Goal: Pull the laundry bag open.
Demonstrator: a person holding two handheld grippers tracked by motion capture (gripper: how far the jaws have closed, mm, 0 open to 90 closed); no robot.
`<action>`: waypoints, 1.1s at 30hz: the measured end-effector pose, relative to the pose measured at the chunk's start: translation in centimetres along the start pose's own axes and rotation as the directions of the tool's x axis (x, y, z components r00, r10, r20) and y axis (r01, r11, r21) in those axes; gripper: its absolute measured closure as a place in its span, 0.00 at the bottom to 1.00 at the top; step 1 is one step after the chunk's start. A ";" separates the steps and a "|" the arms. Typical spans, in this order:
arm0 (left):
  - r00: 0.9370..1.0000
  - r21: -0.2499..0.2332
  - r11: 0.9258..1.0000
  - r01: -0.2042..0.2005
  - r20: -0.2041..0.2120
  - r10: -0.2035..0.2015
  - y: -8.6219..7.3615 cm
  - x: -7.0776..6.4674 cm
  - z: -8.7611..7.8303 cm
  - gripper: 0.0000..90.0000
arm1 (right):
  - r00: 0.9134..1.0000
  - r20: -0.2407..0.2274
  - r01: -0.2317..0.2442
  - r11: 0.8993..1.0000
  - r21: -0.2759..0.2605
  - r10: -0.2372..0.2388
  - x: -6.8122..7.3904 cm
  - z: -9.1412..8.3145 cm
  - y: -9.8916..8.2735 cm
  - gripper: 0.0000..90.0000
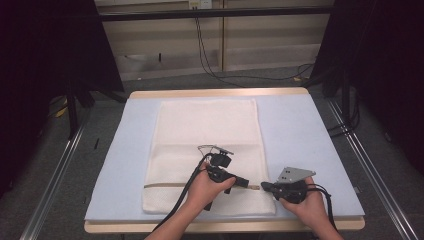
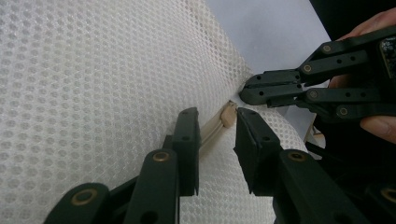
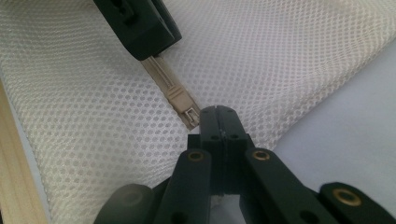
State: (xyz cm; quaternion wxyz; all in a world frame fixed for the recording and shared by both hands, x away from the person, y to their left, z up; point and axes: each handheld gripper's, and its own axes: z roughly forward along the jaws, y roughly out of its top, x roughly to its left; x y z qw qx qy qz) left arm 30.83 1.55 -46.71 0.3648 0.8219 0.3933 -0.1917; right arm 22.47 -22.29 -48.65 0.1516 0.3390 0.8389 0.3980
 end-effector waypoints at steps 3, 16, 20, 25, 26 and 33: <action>1.000 0.015 1.000 0.008 -0.001 -0.008 0.0 0.1 0.2 0.79 | 1.000 -0.005 -0.009 1.000 0.001 0.009 -0.1 0.0 0.0 1.00; 0.997 0.029 0.997 0.076 0.032 -0.077 0.1 -0.6 2.4 0.78 | 1.000 -0.007 -0.024 1.000 0.000 0.024 -0.1 0.0 0.0 1.00; 0.994 0.023 0.994 0.103 0.026 -0.104 0.1 -0.8 2.9 0.83 | 1.000 -0.005 -0.029 1.000 0.000 0.029 -0.1 0.0 0.0 1.00; 0.989 0.007 0.990 0.139 0.054 -0.139 0.2 -1.1 3.9 0.89 | 0.999 -0.003 -0.037 0.999 0.001 0.037 0.0 0.0 0.0 1.00; 0.988 0.009 0.989 0.145 0.048 -0.145 0.2 -1.0 4.0 0.93 | 0.999 -0.001 -0.037 0.999 0.001 0.037 0.0 0.0 0.0 1.00; 0.984 0.016 0.986 0.167 0.056 -0.167 0.2 -0.7 3.9 0.97 | 0.999 -0.003 -0.041 0.999 0.002 0.042 -0.1 0.0 0.0 1.00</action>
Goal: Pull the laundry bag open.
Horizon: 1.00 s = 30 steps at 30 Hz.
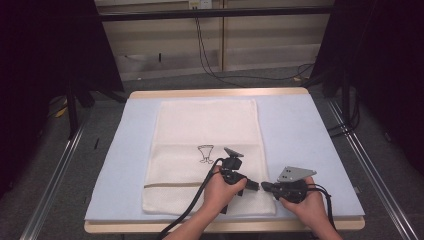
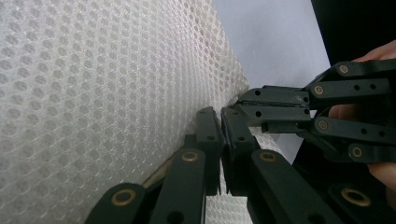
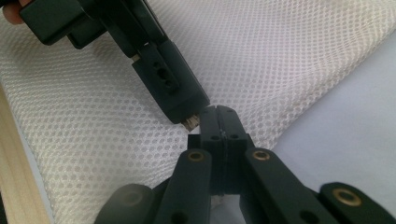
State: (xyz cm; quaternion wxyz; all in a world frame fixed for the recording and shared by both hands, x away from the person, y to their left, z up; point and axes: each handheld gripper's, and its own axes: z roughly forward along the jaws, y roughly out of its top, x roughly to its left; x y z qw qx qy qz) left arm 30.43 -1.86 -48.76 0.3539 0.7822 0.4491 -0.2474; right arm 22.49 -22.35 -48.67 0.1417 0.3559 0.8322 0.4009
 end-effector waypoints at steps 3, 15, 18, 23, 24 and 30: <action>1.000 -0.005 1.000 0.003 -0.003 -0.003 0.0 0.0 -0.1 0.97 | 1.000 -0.001 -0.002 1.000 0.001 0.002 0.0 0.0 0.0 1.00; 0.999 0.013 0.999 0.030 -0.017 -0.030 0.0 0.6 -2.0 0.97 | 1.000 -0.002 -0.012 1.000 0.000 0.012 -0.1 0.0 -0.1 1.00; 1.000 0.013 0.999 0.030 -0.008 -0.030 -0.2 1.0 -2.6 0.97 | 1.000 -0.010 -0.017 1.000 0.001 0.017 -0.1 0.0 -0.1 1.00; 0.999 0.006 0.999 0.040 -0.002 -0.040 -0.5 1.6 -3.4 0.97 | 1.000 -0.012 -0.024 1.000 0.001 0.024 -0.2 0.0 0.0 1.00; 0.999 0.008 0.999 0.046 -0.003 -0.046 -0.5 1.7 -3.7 0.97 | 1.000 -0.014 -0.028 1.000 0.004 0.028 -0.2 0.0 0.0 1.00; 0.998 0.005 0.998 0.056 0.002 -0.056 -0.7 2.3 -4.6 0.97 | 1.000 -0.011 -0.029 1.000 0.003 0.029 -0.2 0.0 0.0 1.00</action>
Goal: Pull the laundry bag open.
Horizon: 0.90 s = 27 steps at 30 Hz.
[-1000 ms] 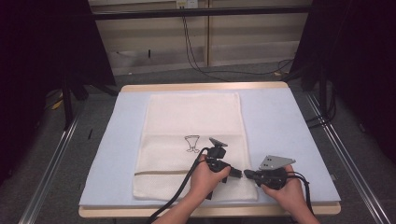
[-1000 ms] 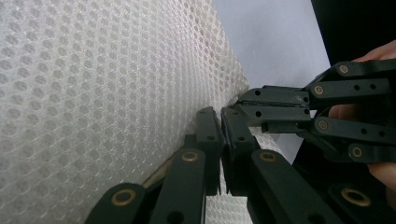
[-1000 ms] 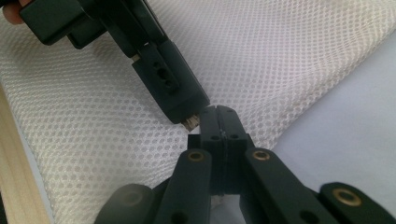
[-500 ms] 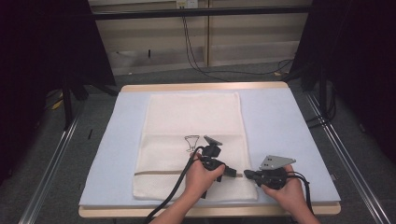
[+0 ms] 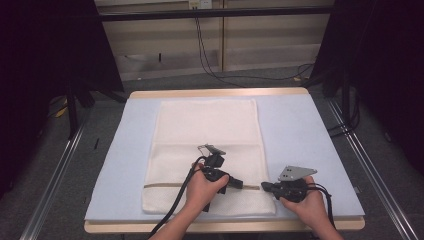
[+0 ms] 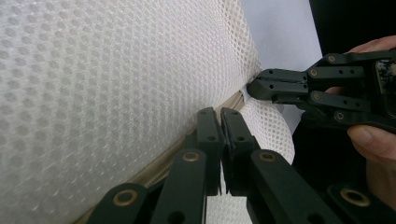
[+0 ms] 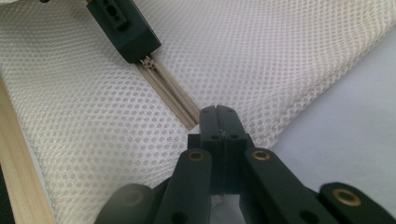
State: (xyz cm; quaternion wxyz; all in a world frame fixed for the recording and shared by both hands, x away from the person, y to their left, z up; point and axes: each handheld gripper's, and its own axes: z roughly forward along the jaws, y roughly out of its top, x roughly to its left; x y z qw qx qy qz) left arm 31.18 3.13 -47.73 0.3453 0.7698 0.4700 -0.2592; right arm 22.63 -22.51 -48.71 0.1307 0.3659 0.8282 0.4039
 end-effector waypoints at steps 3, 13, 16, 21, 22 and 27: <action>1.000 0.010 1.000 -0.010 0.003 0.010 -0.1 0.1 -0.6 0.97 | 1.000 -0.002 -0.002 1.000 0.000 0.002 0.0 0.0 0.0 1.00; 1.000 -0.005 1.000 0.008 -0.001 -0.008 -0.3 0.8 -2.4 0.97 | 1.000 -0.008 -0.009 1.000 0.002 0.009 -0.1 0.0 0.0 1.00; 1.000 -0.014 1.000 0.005 -0.007 -0.005 -0.4 0.9 -2.9 0.97 | 1.000 -0.009 -0.009 1.000 0.001 0.009 -0.1 0.0 0.0 1.00; 1.000 -0.016 1.000 0.014 -0.002 -0.014 -0.6 1.4 -3.7 0.97 | 1.000 -0.003 -0.013 1.000 0.001 0.013 0.0 0.0 0.0 1.00; 1.000 -0.015 1.000 0.002 -0.012 -0.002 -0.6 1.5 -3.8 0.97 | 1.000 -0.002 -0.014 1.000 0.000 0.014 0.0 0.0 0.0 1.00; 1.000 -0.014 1.000 0.010 -0.007 -0.011 -0.7 1.8 -4.4 0.97 | 1.000 -0.009 -0.022 1.000 -0.001 0.022 -0.1 0.0 0.0 1.00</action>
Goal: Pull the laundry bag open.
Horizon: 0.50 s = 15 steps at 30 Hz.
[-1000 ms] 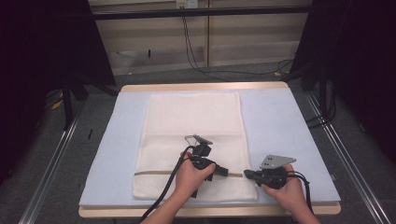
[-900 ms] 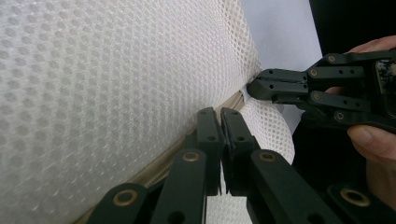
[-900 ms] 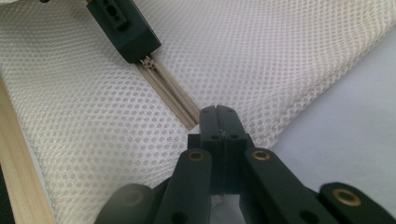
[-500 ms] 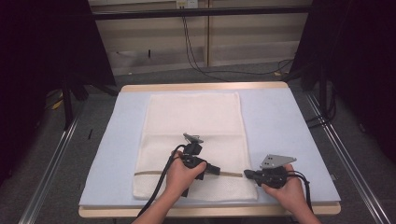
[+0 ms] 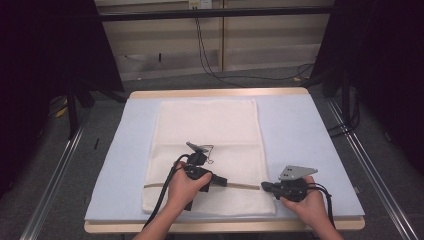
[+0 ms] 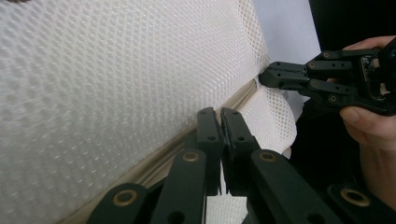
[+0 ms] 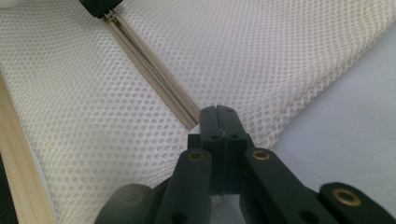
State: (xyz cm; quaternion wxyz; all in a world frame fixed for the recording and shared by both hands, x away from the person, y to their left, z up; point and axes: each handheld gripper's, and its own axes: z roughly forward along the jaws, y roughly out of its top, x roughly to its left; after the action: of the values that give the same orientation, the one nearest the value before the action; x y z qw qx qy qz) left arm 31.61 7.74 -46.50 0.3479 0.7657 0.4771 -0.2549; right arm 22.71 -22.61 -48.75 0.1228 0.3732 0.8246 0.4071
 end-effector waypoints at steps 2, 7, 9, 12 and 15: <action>1.000 -0.003 1.000 0.002 -0.001 -0.002 -0.1 0.2 -0.2 0.97 | 1.000 -0.001 0.000 1.000 -0.001 0.000 0.0 0.0 0.0 1.00; 1.000 -0.011 1.000 0.007 0.001 -0.007 -0.3 0.5 -0.7 0.97 | 1.000 0.001 -0.002 1.000 -0.002 0.002 0.0 0.0 0.0 1.00; 1.000 -0.010 1.000 0.007 0.009 -0.007 -0.4 0.7 -1.0 0.97 | 1.000 0.000 -0.006 1.000 -0.002 0.006 0.0 0.0 0.0 1.00; 1.000 -0.009 1.000 0.004 0.015 -0.004 -0.4 0.7 -1.1 0.97 | 1.000 -0.002 -0.010 1.000 -0.001 0.010 0.0 0.0 0.0 1.00; 1.000 -0.016 1.000 -0.006 0.003 0.006 -0.5 0.8 -1.1 0.97 | 1.000 -0.004 -0.008 1.000 -0.003 0.008 -0.1 0.0 0.0 1.00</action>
State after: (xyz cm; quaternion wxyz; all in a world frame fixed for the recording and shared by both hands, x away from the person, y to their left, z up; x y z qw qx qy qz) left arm 31.59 9.22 -46.50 0.3555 0.7639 0.4764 -0.2514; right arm 22.74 -22.64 -48.77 0.1201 0.3755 0.8226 0.4097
